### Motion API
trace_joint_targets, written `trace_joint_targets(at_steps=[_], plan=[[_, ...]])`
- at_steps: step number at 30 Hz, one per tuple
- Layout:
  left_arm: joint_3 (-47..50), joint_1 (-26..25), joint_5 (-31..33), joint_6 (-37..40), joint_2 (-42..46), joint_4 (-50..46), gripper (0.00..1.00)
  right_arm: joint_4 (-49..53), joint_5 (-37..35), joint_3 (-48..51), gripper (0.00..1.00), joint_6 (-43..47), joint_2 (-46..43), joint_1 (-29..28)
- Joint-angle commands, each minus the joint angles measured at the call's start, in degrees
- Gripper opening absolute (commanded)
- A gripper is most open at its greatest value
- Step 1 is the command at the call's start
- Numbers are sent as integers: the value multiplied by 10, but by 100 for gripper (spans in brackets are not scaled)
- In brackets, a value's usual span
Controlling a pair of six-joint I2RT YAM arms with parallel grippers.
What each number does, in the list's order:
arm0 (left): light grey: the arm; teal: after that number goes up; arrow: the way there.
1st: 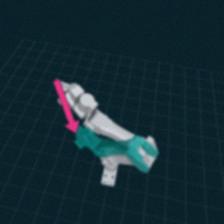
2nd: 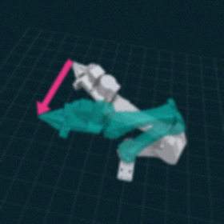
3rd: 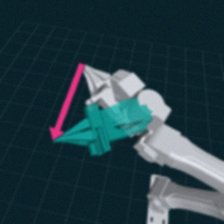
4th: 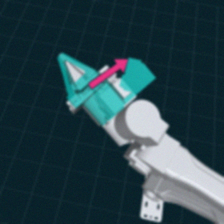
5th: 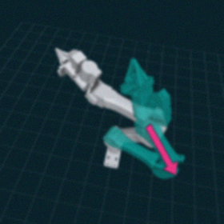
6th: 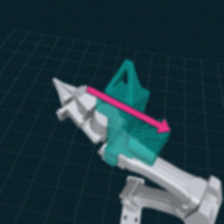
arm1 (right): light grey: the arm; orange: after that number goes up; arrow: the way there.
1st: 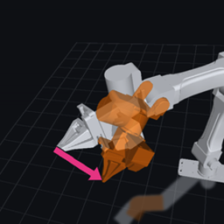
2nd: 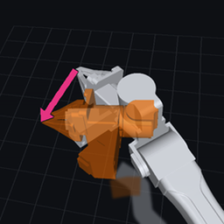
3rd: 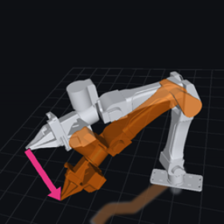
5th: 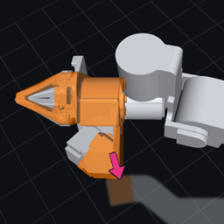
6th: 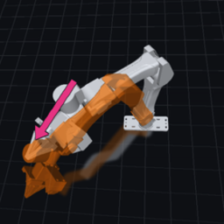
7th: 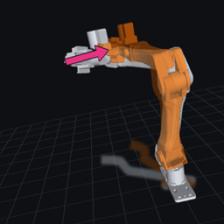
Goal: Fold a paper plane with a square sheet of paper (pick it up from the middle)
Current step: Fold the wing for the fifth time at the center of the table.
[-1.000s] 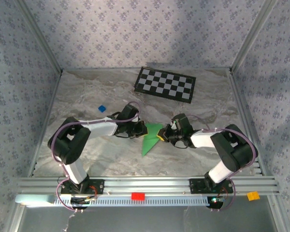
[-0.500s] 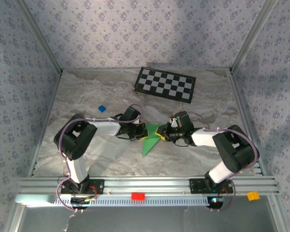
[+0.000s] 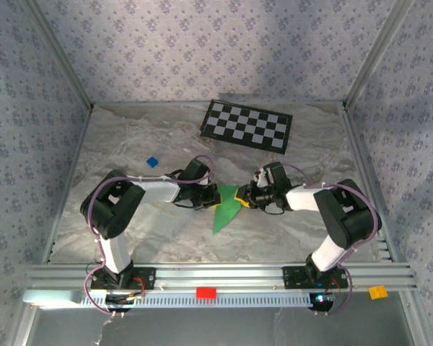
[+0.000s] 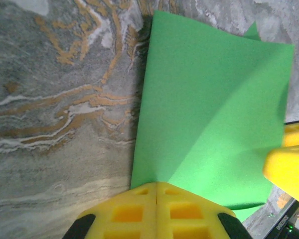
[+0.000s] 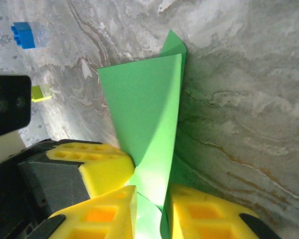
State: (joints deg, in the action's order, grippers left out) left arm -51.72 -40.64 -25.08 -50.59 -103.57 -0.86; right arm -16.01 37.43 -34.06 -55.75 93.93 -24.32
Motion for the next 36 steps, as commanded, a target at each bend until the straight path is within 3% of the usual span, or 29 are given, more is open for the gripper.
trace_joint_targets(at_steps=[1,8,14,16,20,22,29,36], plan=[[-8,-4,9,15,5,-23,4,18,17,-16,23,24,16,4],[-8,-3,11,16,10,-25,4,33,12,-22,20,42,24,6],[-7,-2,14,22,30,-22,7,51,9,-28,9,57,30,7],[-2,-3,21,26,50,-13,11,48,7,-25,6,47,28,7],[17,-5,51,33,109,0,30,23,-9,-6,3,0,6,6],[26,-9,70,46,135,-4,35,3,-23,9,3,-37,-11,6],[54,-75,157,111,188,-40,37,-8,-77,37,3,-125,-58,1],[42,-181,281,172,170,-96,43,-20,-76,42,4,-156,-70,-2]])
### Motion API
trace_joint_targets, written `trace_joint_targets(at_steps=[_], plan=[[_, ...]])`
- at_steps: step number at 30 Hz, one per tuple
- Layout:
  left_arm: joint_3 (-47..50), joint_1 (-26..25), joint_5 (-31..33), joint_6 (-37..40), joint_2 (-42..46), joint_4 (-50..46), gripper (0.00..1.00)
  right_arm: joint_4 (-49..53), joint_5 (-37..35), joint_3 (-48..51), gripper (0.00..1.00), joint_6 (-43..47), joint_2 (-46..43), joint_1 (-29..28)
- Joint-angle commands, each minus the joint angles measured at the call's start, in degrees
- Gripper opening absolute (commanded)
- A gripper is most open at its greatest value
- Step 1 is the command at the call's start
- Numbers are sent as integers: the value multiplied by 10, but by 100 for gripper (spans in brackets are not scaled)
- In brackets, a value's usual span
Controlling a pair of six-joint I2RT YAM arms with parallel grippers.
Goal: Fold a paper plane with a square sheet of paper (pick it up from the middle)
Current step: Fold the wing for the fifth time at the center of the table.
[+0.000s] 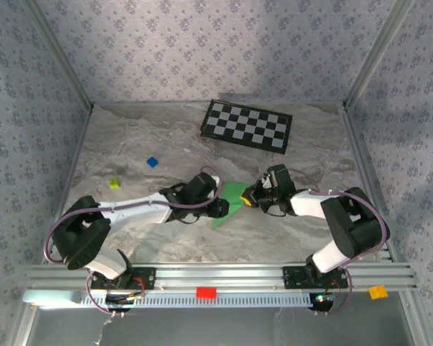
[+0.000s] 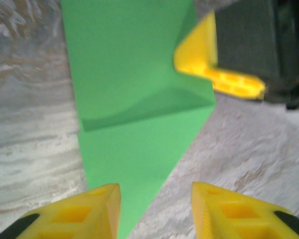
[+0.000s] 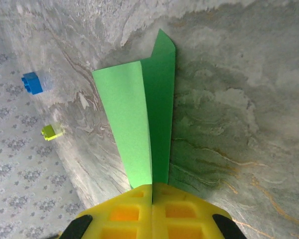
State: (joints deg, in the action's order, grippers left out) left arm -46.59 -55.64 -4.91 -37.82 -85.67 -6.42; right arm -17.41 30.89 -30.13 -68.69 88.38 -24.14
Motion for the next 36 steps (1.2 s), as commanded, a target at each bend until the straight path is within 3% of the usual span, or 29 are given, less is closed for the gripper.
trace_joint_targets(at_steps=[1,8,15,25,36], plan=[[-13,-42,97,53,-15,-48,44,0,-12,1,4,-26,-15,-3],[-65,-105,191,98,-75,-98,48,5,-10,-1,5,-25,-17,-5],[-115,-131,263,117,-128,-142,49,9,-9,-1,5,-25,-21,-6],[-129,-140,280,118,-158,-160,40,11,-10,-2,5,-26,-24,-6],[-126,-141,291,120,-155,-162,23,12,-8,-2,5,-25,-26,-6]])
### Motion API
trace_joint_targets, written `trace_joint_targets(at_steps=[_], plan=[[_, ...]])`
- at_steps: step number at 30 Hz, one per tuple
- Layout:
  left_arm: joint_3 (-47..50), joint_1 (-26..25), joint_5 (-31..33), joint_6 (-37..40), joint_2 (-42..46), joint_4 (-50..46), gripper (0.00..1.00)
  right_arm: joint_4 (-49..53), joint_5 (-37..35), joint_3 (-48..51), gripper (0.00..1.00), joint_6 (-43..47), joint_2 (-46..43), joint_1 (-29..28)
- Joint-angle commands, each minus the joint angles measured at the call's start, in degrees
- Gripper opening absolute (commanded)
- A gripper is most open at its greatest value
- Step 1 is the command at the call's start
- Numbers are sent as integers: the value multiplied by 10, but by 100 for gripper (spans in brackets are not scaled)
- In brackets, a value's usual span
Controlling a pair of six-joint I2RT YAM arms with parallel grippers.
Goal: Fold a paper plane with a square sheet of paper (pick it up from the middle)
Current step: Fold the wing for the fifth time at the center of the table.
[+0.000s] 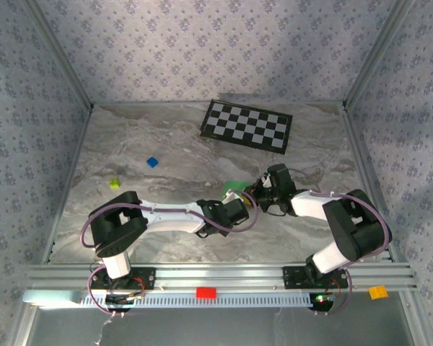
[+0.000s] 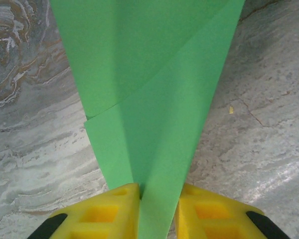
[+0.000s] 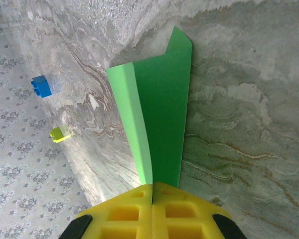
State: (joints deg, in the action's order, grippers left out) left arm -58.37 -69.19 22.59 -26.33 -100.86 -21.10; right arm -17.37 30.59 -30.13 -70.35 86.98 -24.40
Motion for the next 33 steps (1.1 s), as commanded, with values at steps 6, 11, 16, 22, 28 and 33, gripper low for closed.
trace_joint_targets(at_steps=[6,11,16,22,28,33], plan=[[-8,-6,22,4,-1,-17,18,14,-6,-2,5,-8,-11,-3],[-8,-6,21,2,0,-16,13,15,-6,-2,6,-8,-12,-3],[-7,-6,19,-6,0,-13,7,18,-8,-2,8,-5,-14,-3],[0,-4,10,-26,3,-1,2,92,-37,-15,15,34,-42,-2],[31,18,-41,-51,33,48,0,171,-74,-13,32,72,-93,10],[73,49,-116,-63,66,114,0,225,-102,-8,39,98,-150,26]])
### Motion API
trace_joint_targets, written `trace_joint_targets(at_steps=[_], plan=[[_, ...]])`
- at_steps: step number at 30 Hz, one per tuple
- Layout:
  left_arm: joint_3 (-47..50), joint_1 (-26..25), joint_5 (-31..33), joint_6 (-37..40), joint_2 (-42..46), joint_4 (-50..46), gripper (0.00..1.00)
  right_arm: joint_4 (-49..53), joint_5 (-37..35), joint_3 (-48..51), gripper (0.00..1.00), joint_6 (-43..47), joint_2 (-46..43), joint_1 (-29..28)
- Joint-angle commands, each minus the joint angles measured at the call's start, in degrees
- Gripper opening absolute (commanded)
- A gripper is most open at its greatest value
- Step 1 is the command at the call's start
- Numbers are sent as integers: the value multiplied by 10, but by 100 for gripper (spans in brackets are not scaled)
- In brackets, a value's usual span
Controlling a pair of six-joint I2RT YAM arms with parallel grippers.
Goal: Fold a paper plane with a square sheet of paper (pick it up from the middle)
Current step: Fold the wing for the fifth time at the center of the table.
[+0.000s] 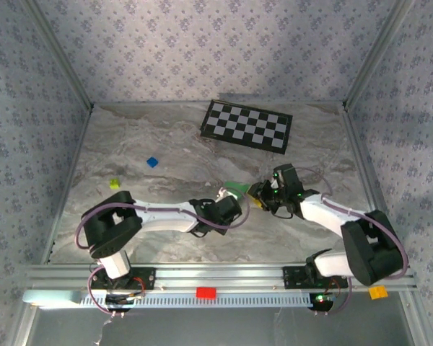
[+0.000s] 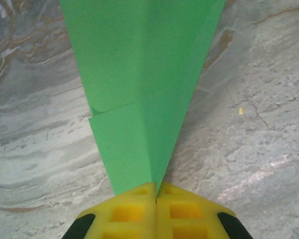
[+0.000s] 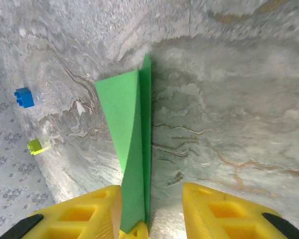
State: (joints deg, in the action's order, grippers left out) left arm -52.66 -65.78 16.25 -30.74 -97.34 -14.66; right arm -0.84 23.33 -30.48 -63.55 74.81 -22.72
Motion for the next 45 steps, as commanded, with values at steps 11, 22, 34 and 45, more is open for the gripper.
trace_joint_targets(at_steps=[11,22,34,45], plan=[[80,83,-191,-54,54,158,0,89,-43,14,38,40,-90,23],[80,95,-219,-80,20,164,0,77,-49,9,36,43,-68,7],[93,104,-241,-94,14,173,0,4,-55,9,32,77,-36,-44],[161,134,-321,-131,10,311,0,-67,-54,17,24,170,-33,-110]])
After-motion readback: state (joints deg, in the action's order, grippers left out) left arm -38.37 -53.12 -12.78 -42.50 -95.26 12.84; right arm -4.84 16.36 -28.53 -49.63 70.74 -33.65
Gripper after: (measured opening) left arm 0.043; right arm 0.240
